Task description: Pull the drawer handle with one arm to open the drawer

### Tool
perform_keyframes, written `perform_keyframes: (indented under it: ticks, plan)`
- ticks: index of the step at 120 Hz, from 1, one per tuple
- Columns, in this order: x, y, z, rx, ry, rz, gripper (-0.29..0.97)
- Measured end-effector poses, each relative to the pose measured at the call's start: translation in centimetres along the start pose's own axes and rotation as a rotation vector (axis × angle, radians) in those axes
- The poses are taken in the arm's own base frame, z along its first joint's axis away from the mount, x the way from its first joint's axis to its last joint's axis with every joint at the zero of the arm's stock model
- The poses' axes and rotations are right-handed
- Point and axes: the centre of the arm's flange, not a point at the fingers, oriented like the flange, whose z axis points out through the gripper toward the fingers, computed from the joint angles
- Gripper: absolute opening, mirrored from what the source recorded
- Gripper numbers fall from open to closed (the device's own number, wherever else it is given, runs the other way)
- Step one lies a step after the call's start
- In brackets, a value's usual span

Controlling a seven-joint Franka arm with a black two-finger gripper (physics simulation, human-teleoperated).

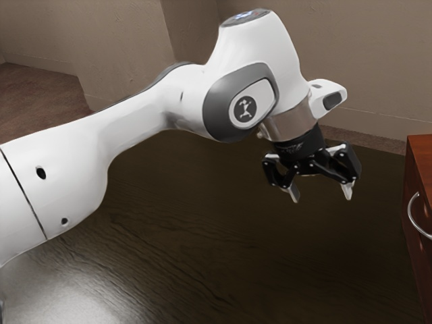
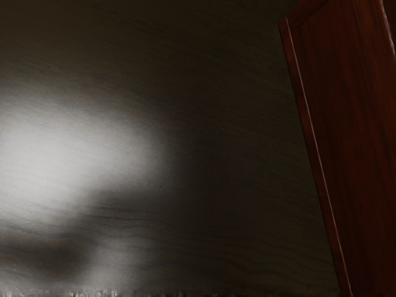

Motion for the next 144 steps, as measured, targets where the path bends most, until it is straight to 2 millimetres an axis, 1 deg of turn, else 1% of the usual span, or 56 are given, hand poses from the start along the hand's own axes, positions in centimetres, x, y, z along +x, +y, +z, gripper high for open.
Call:
perform_keyframes:
  ticks: [8, 18, 25, 56, 64, 79, 122, 144]
  plan:
    - [-0.3, 0.9, 0.7, -0.02, -0.001, -0.004, 0.68]
    - [-1.4, 2.9, 1.5, -0.05, -0.005, -0.014, 0.68]
    - [-1.7, 3.6, 1.8, -0.063, -0.005, -0.037, 0.68]
    - [-1.3, 4.4, 2.9, -0.086, 0.003, -0.139, 0.68]
    - [-1.3, 5.0, 3.2, -0.091, 0.005, -0.152, 0.68]
    - [-1.1, 6.1, 3.4, -0.103, 0.017, -0.171, 0.68]
    - [-1.7, 7.3, 3.5, -0.13, 0.025, -0.214, 0.68]
    - [-1.7, 7.5, 3.6, -0.142, 0.034, -0.23, 0.68]
